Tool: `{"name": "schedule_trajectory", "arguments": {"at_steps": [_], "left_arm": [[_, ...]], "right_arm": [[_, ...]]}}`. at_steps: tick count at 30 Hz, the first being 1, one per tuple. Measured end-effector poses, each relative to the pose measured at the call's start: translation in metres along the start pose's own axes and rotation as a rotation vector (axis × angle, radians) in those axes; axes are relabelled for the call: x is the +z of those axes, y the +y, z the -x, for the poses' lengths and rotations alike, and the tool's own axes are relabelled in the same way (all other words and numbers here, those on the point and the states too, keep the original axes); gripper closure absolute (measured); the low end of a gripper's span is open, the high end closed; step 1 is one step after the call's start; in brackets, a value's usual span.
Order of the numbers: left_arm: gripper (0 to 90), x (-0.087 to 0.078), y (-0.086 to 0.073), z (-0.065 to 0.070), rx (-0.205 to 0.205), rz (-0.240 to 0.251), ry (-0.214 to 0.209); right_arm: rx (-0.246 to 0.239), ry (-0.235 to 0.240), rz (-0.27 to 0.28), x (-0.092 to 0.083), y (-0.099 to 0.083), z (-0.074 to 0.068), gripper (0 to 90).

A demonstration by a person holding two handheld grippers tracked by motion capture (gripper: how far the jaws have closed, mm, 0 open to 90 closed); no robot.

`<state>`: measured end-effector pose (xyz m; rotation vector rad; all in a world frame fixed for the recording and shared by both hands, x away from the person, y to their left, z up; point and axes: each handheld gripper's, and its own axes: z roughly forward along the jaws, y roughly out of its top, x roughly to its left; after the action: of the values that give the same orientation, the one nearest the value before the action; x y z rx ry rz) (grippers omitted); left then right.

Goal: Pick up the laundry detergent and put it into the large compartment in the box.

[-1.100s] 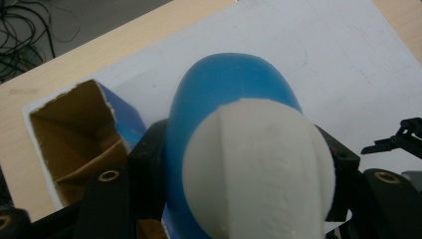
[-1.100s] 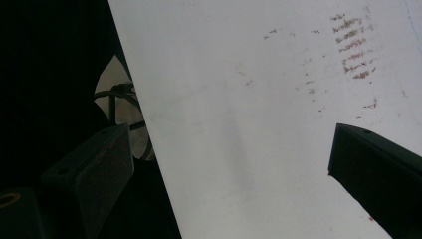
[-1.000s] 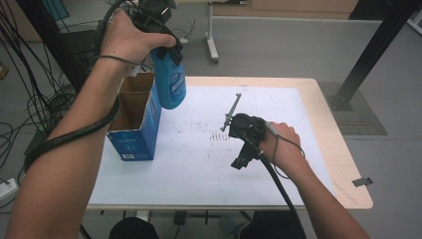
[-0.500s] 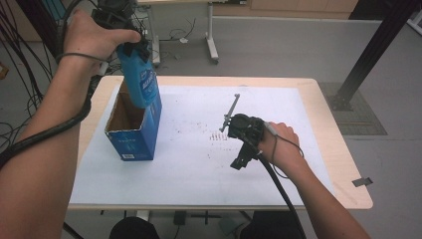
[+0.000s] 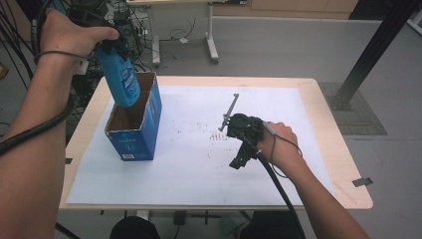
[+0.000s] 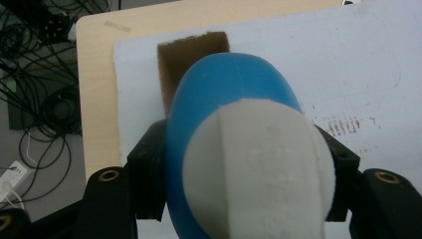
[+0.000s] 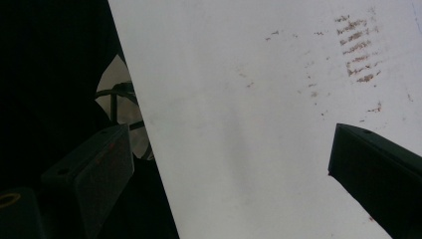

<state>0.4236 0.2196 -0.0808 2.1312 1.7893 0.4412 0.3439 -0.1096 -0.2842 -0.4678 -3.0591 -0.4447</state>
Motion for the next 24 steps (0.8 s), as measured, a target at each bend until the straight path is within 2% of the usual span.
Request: {"name": "schedule_trajectory", "arguments": {"at_steps": [10, 24], "left_arm": [[37.9, 0.010, -0.002, -0.004, -0.013, -0.007, 0.009], [37.9, 0.047, -0.015, -0.009, -0.019, -0.078, 0.013]], "right_arm": [[-0.004, 0.003, 0.002, 0.001, 0.000, 0.001, 3.7], [-0.004, 0.006, -0.006, 0.003, 0.002, -0.001, 3.7]]}}
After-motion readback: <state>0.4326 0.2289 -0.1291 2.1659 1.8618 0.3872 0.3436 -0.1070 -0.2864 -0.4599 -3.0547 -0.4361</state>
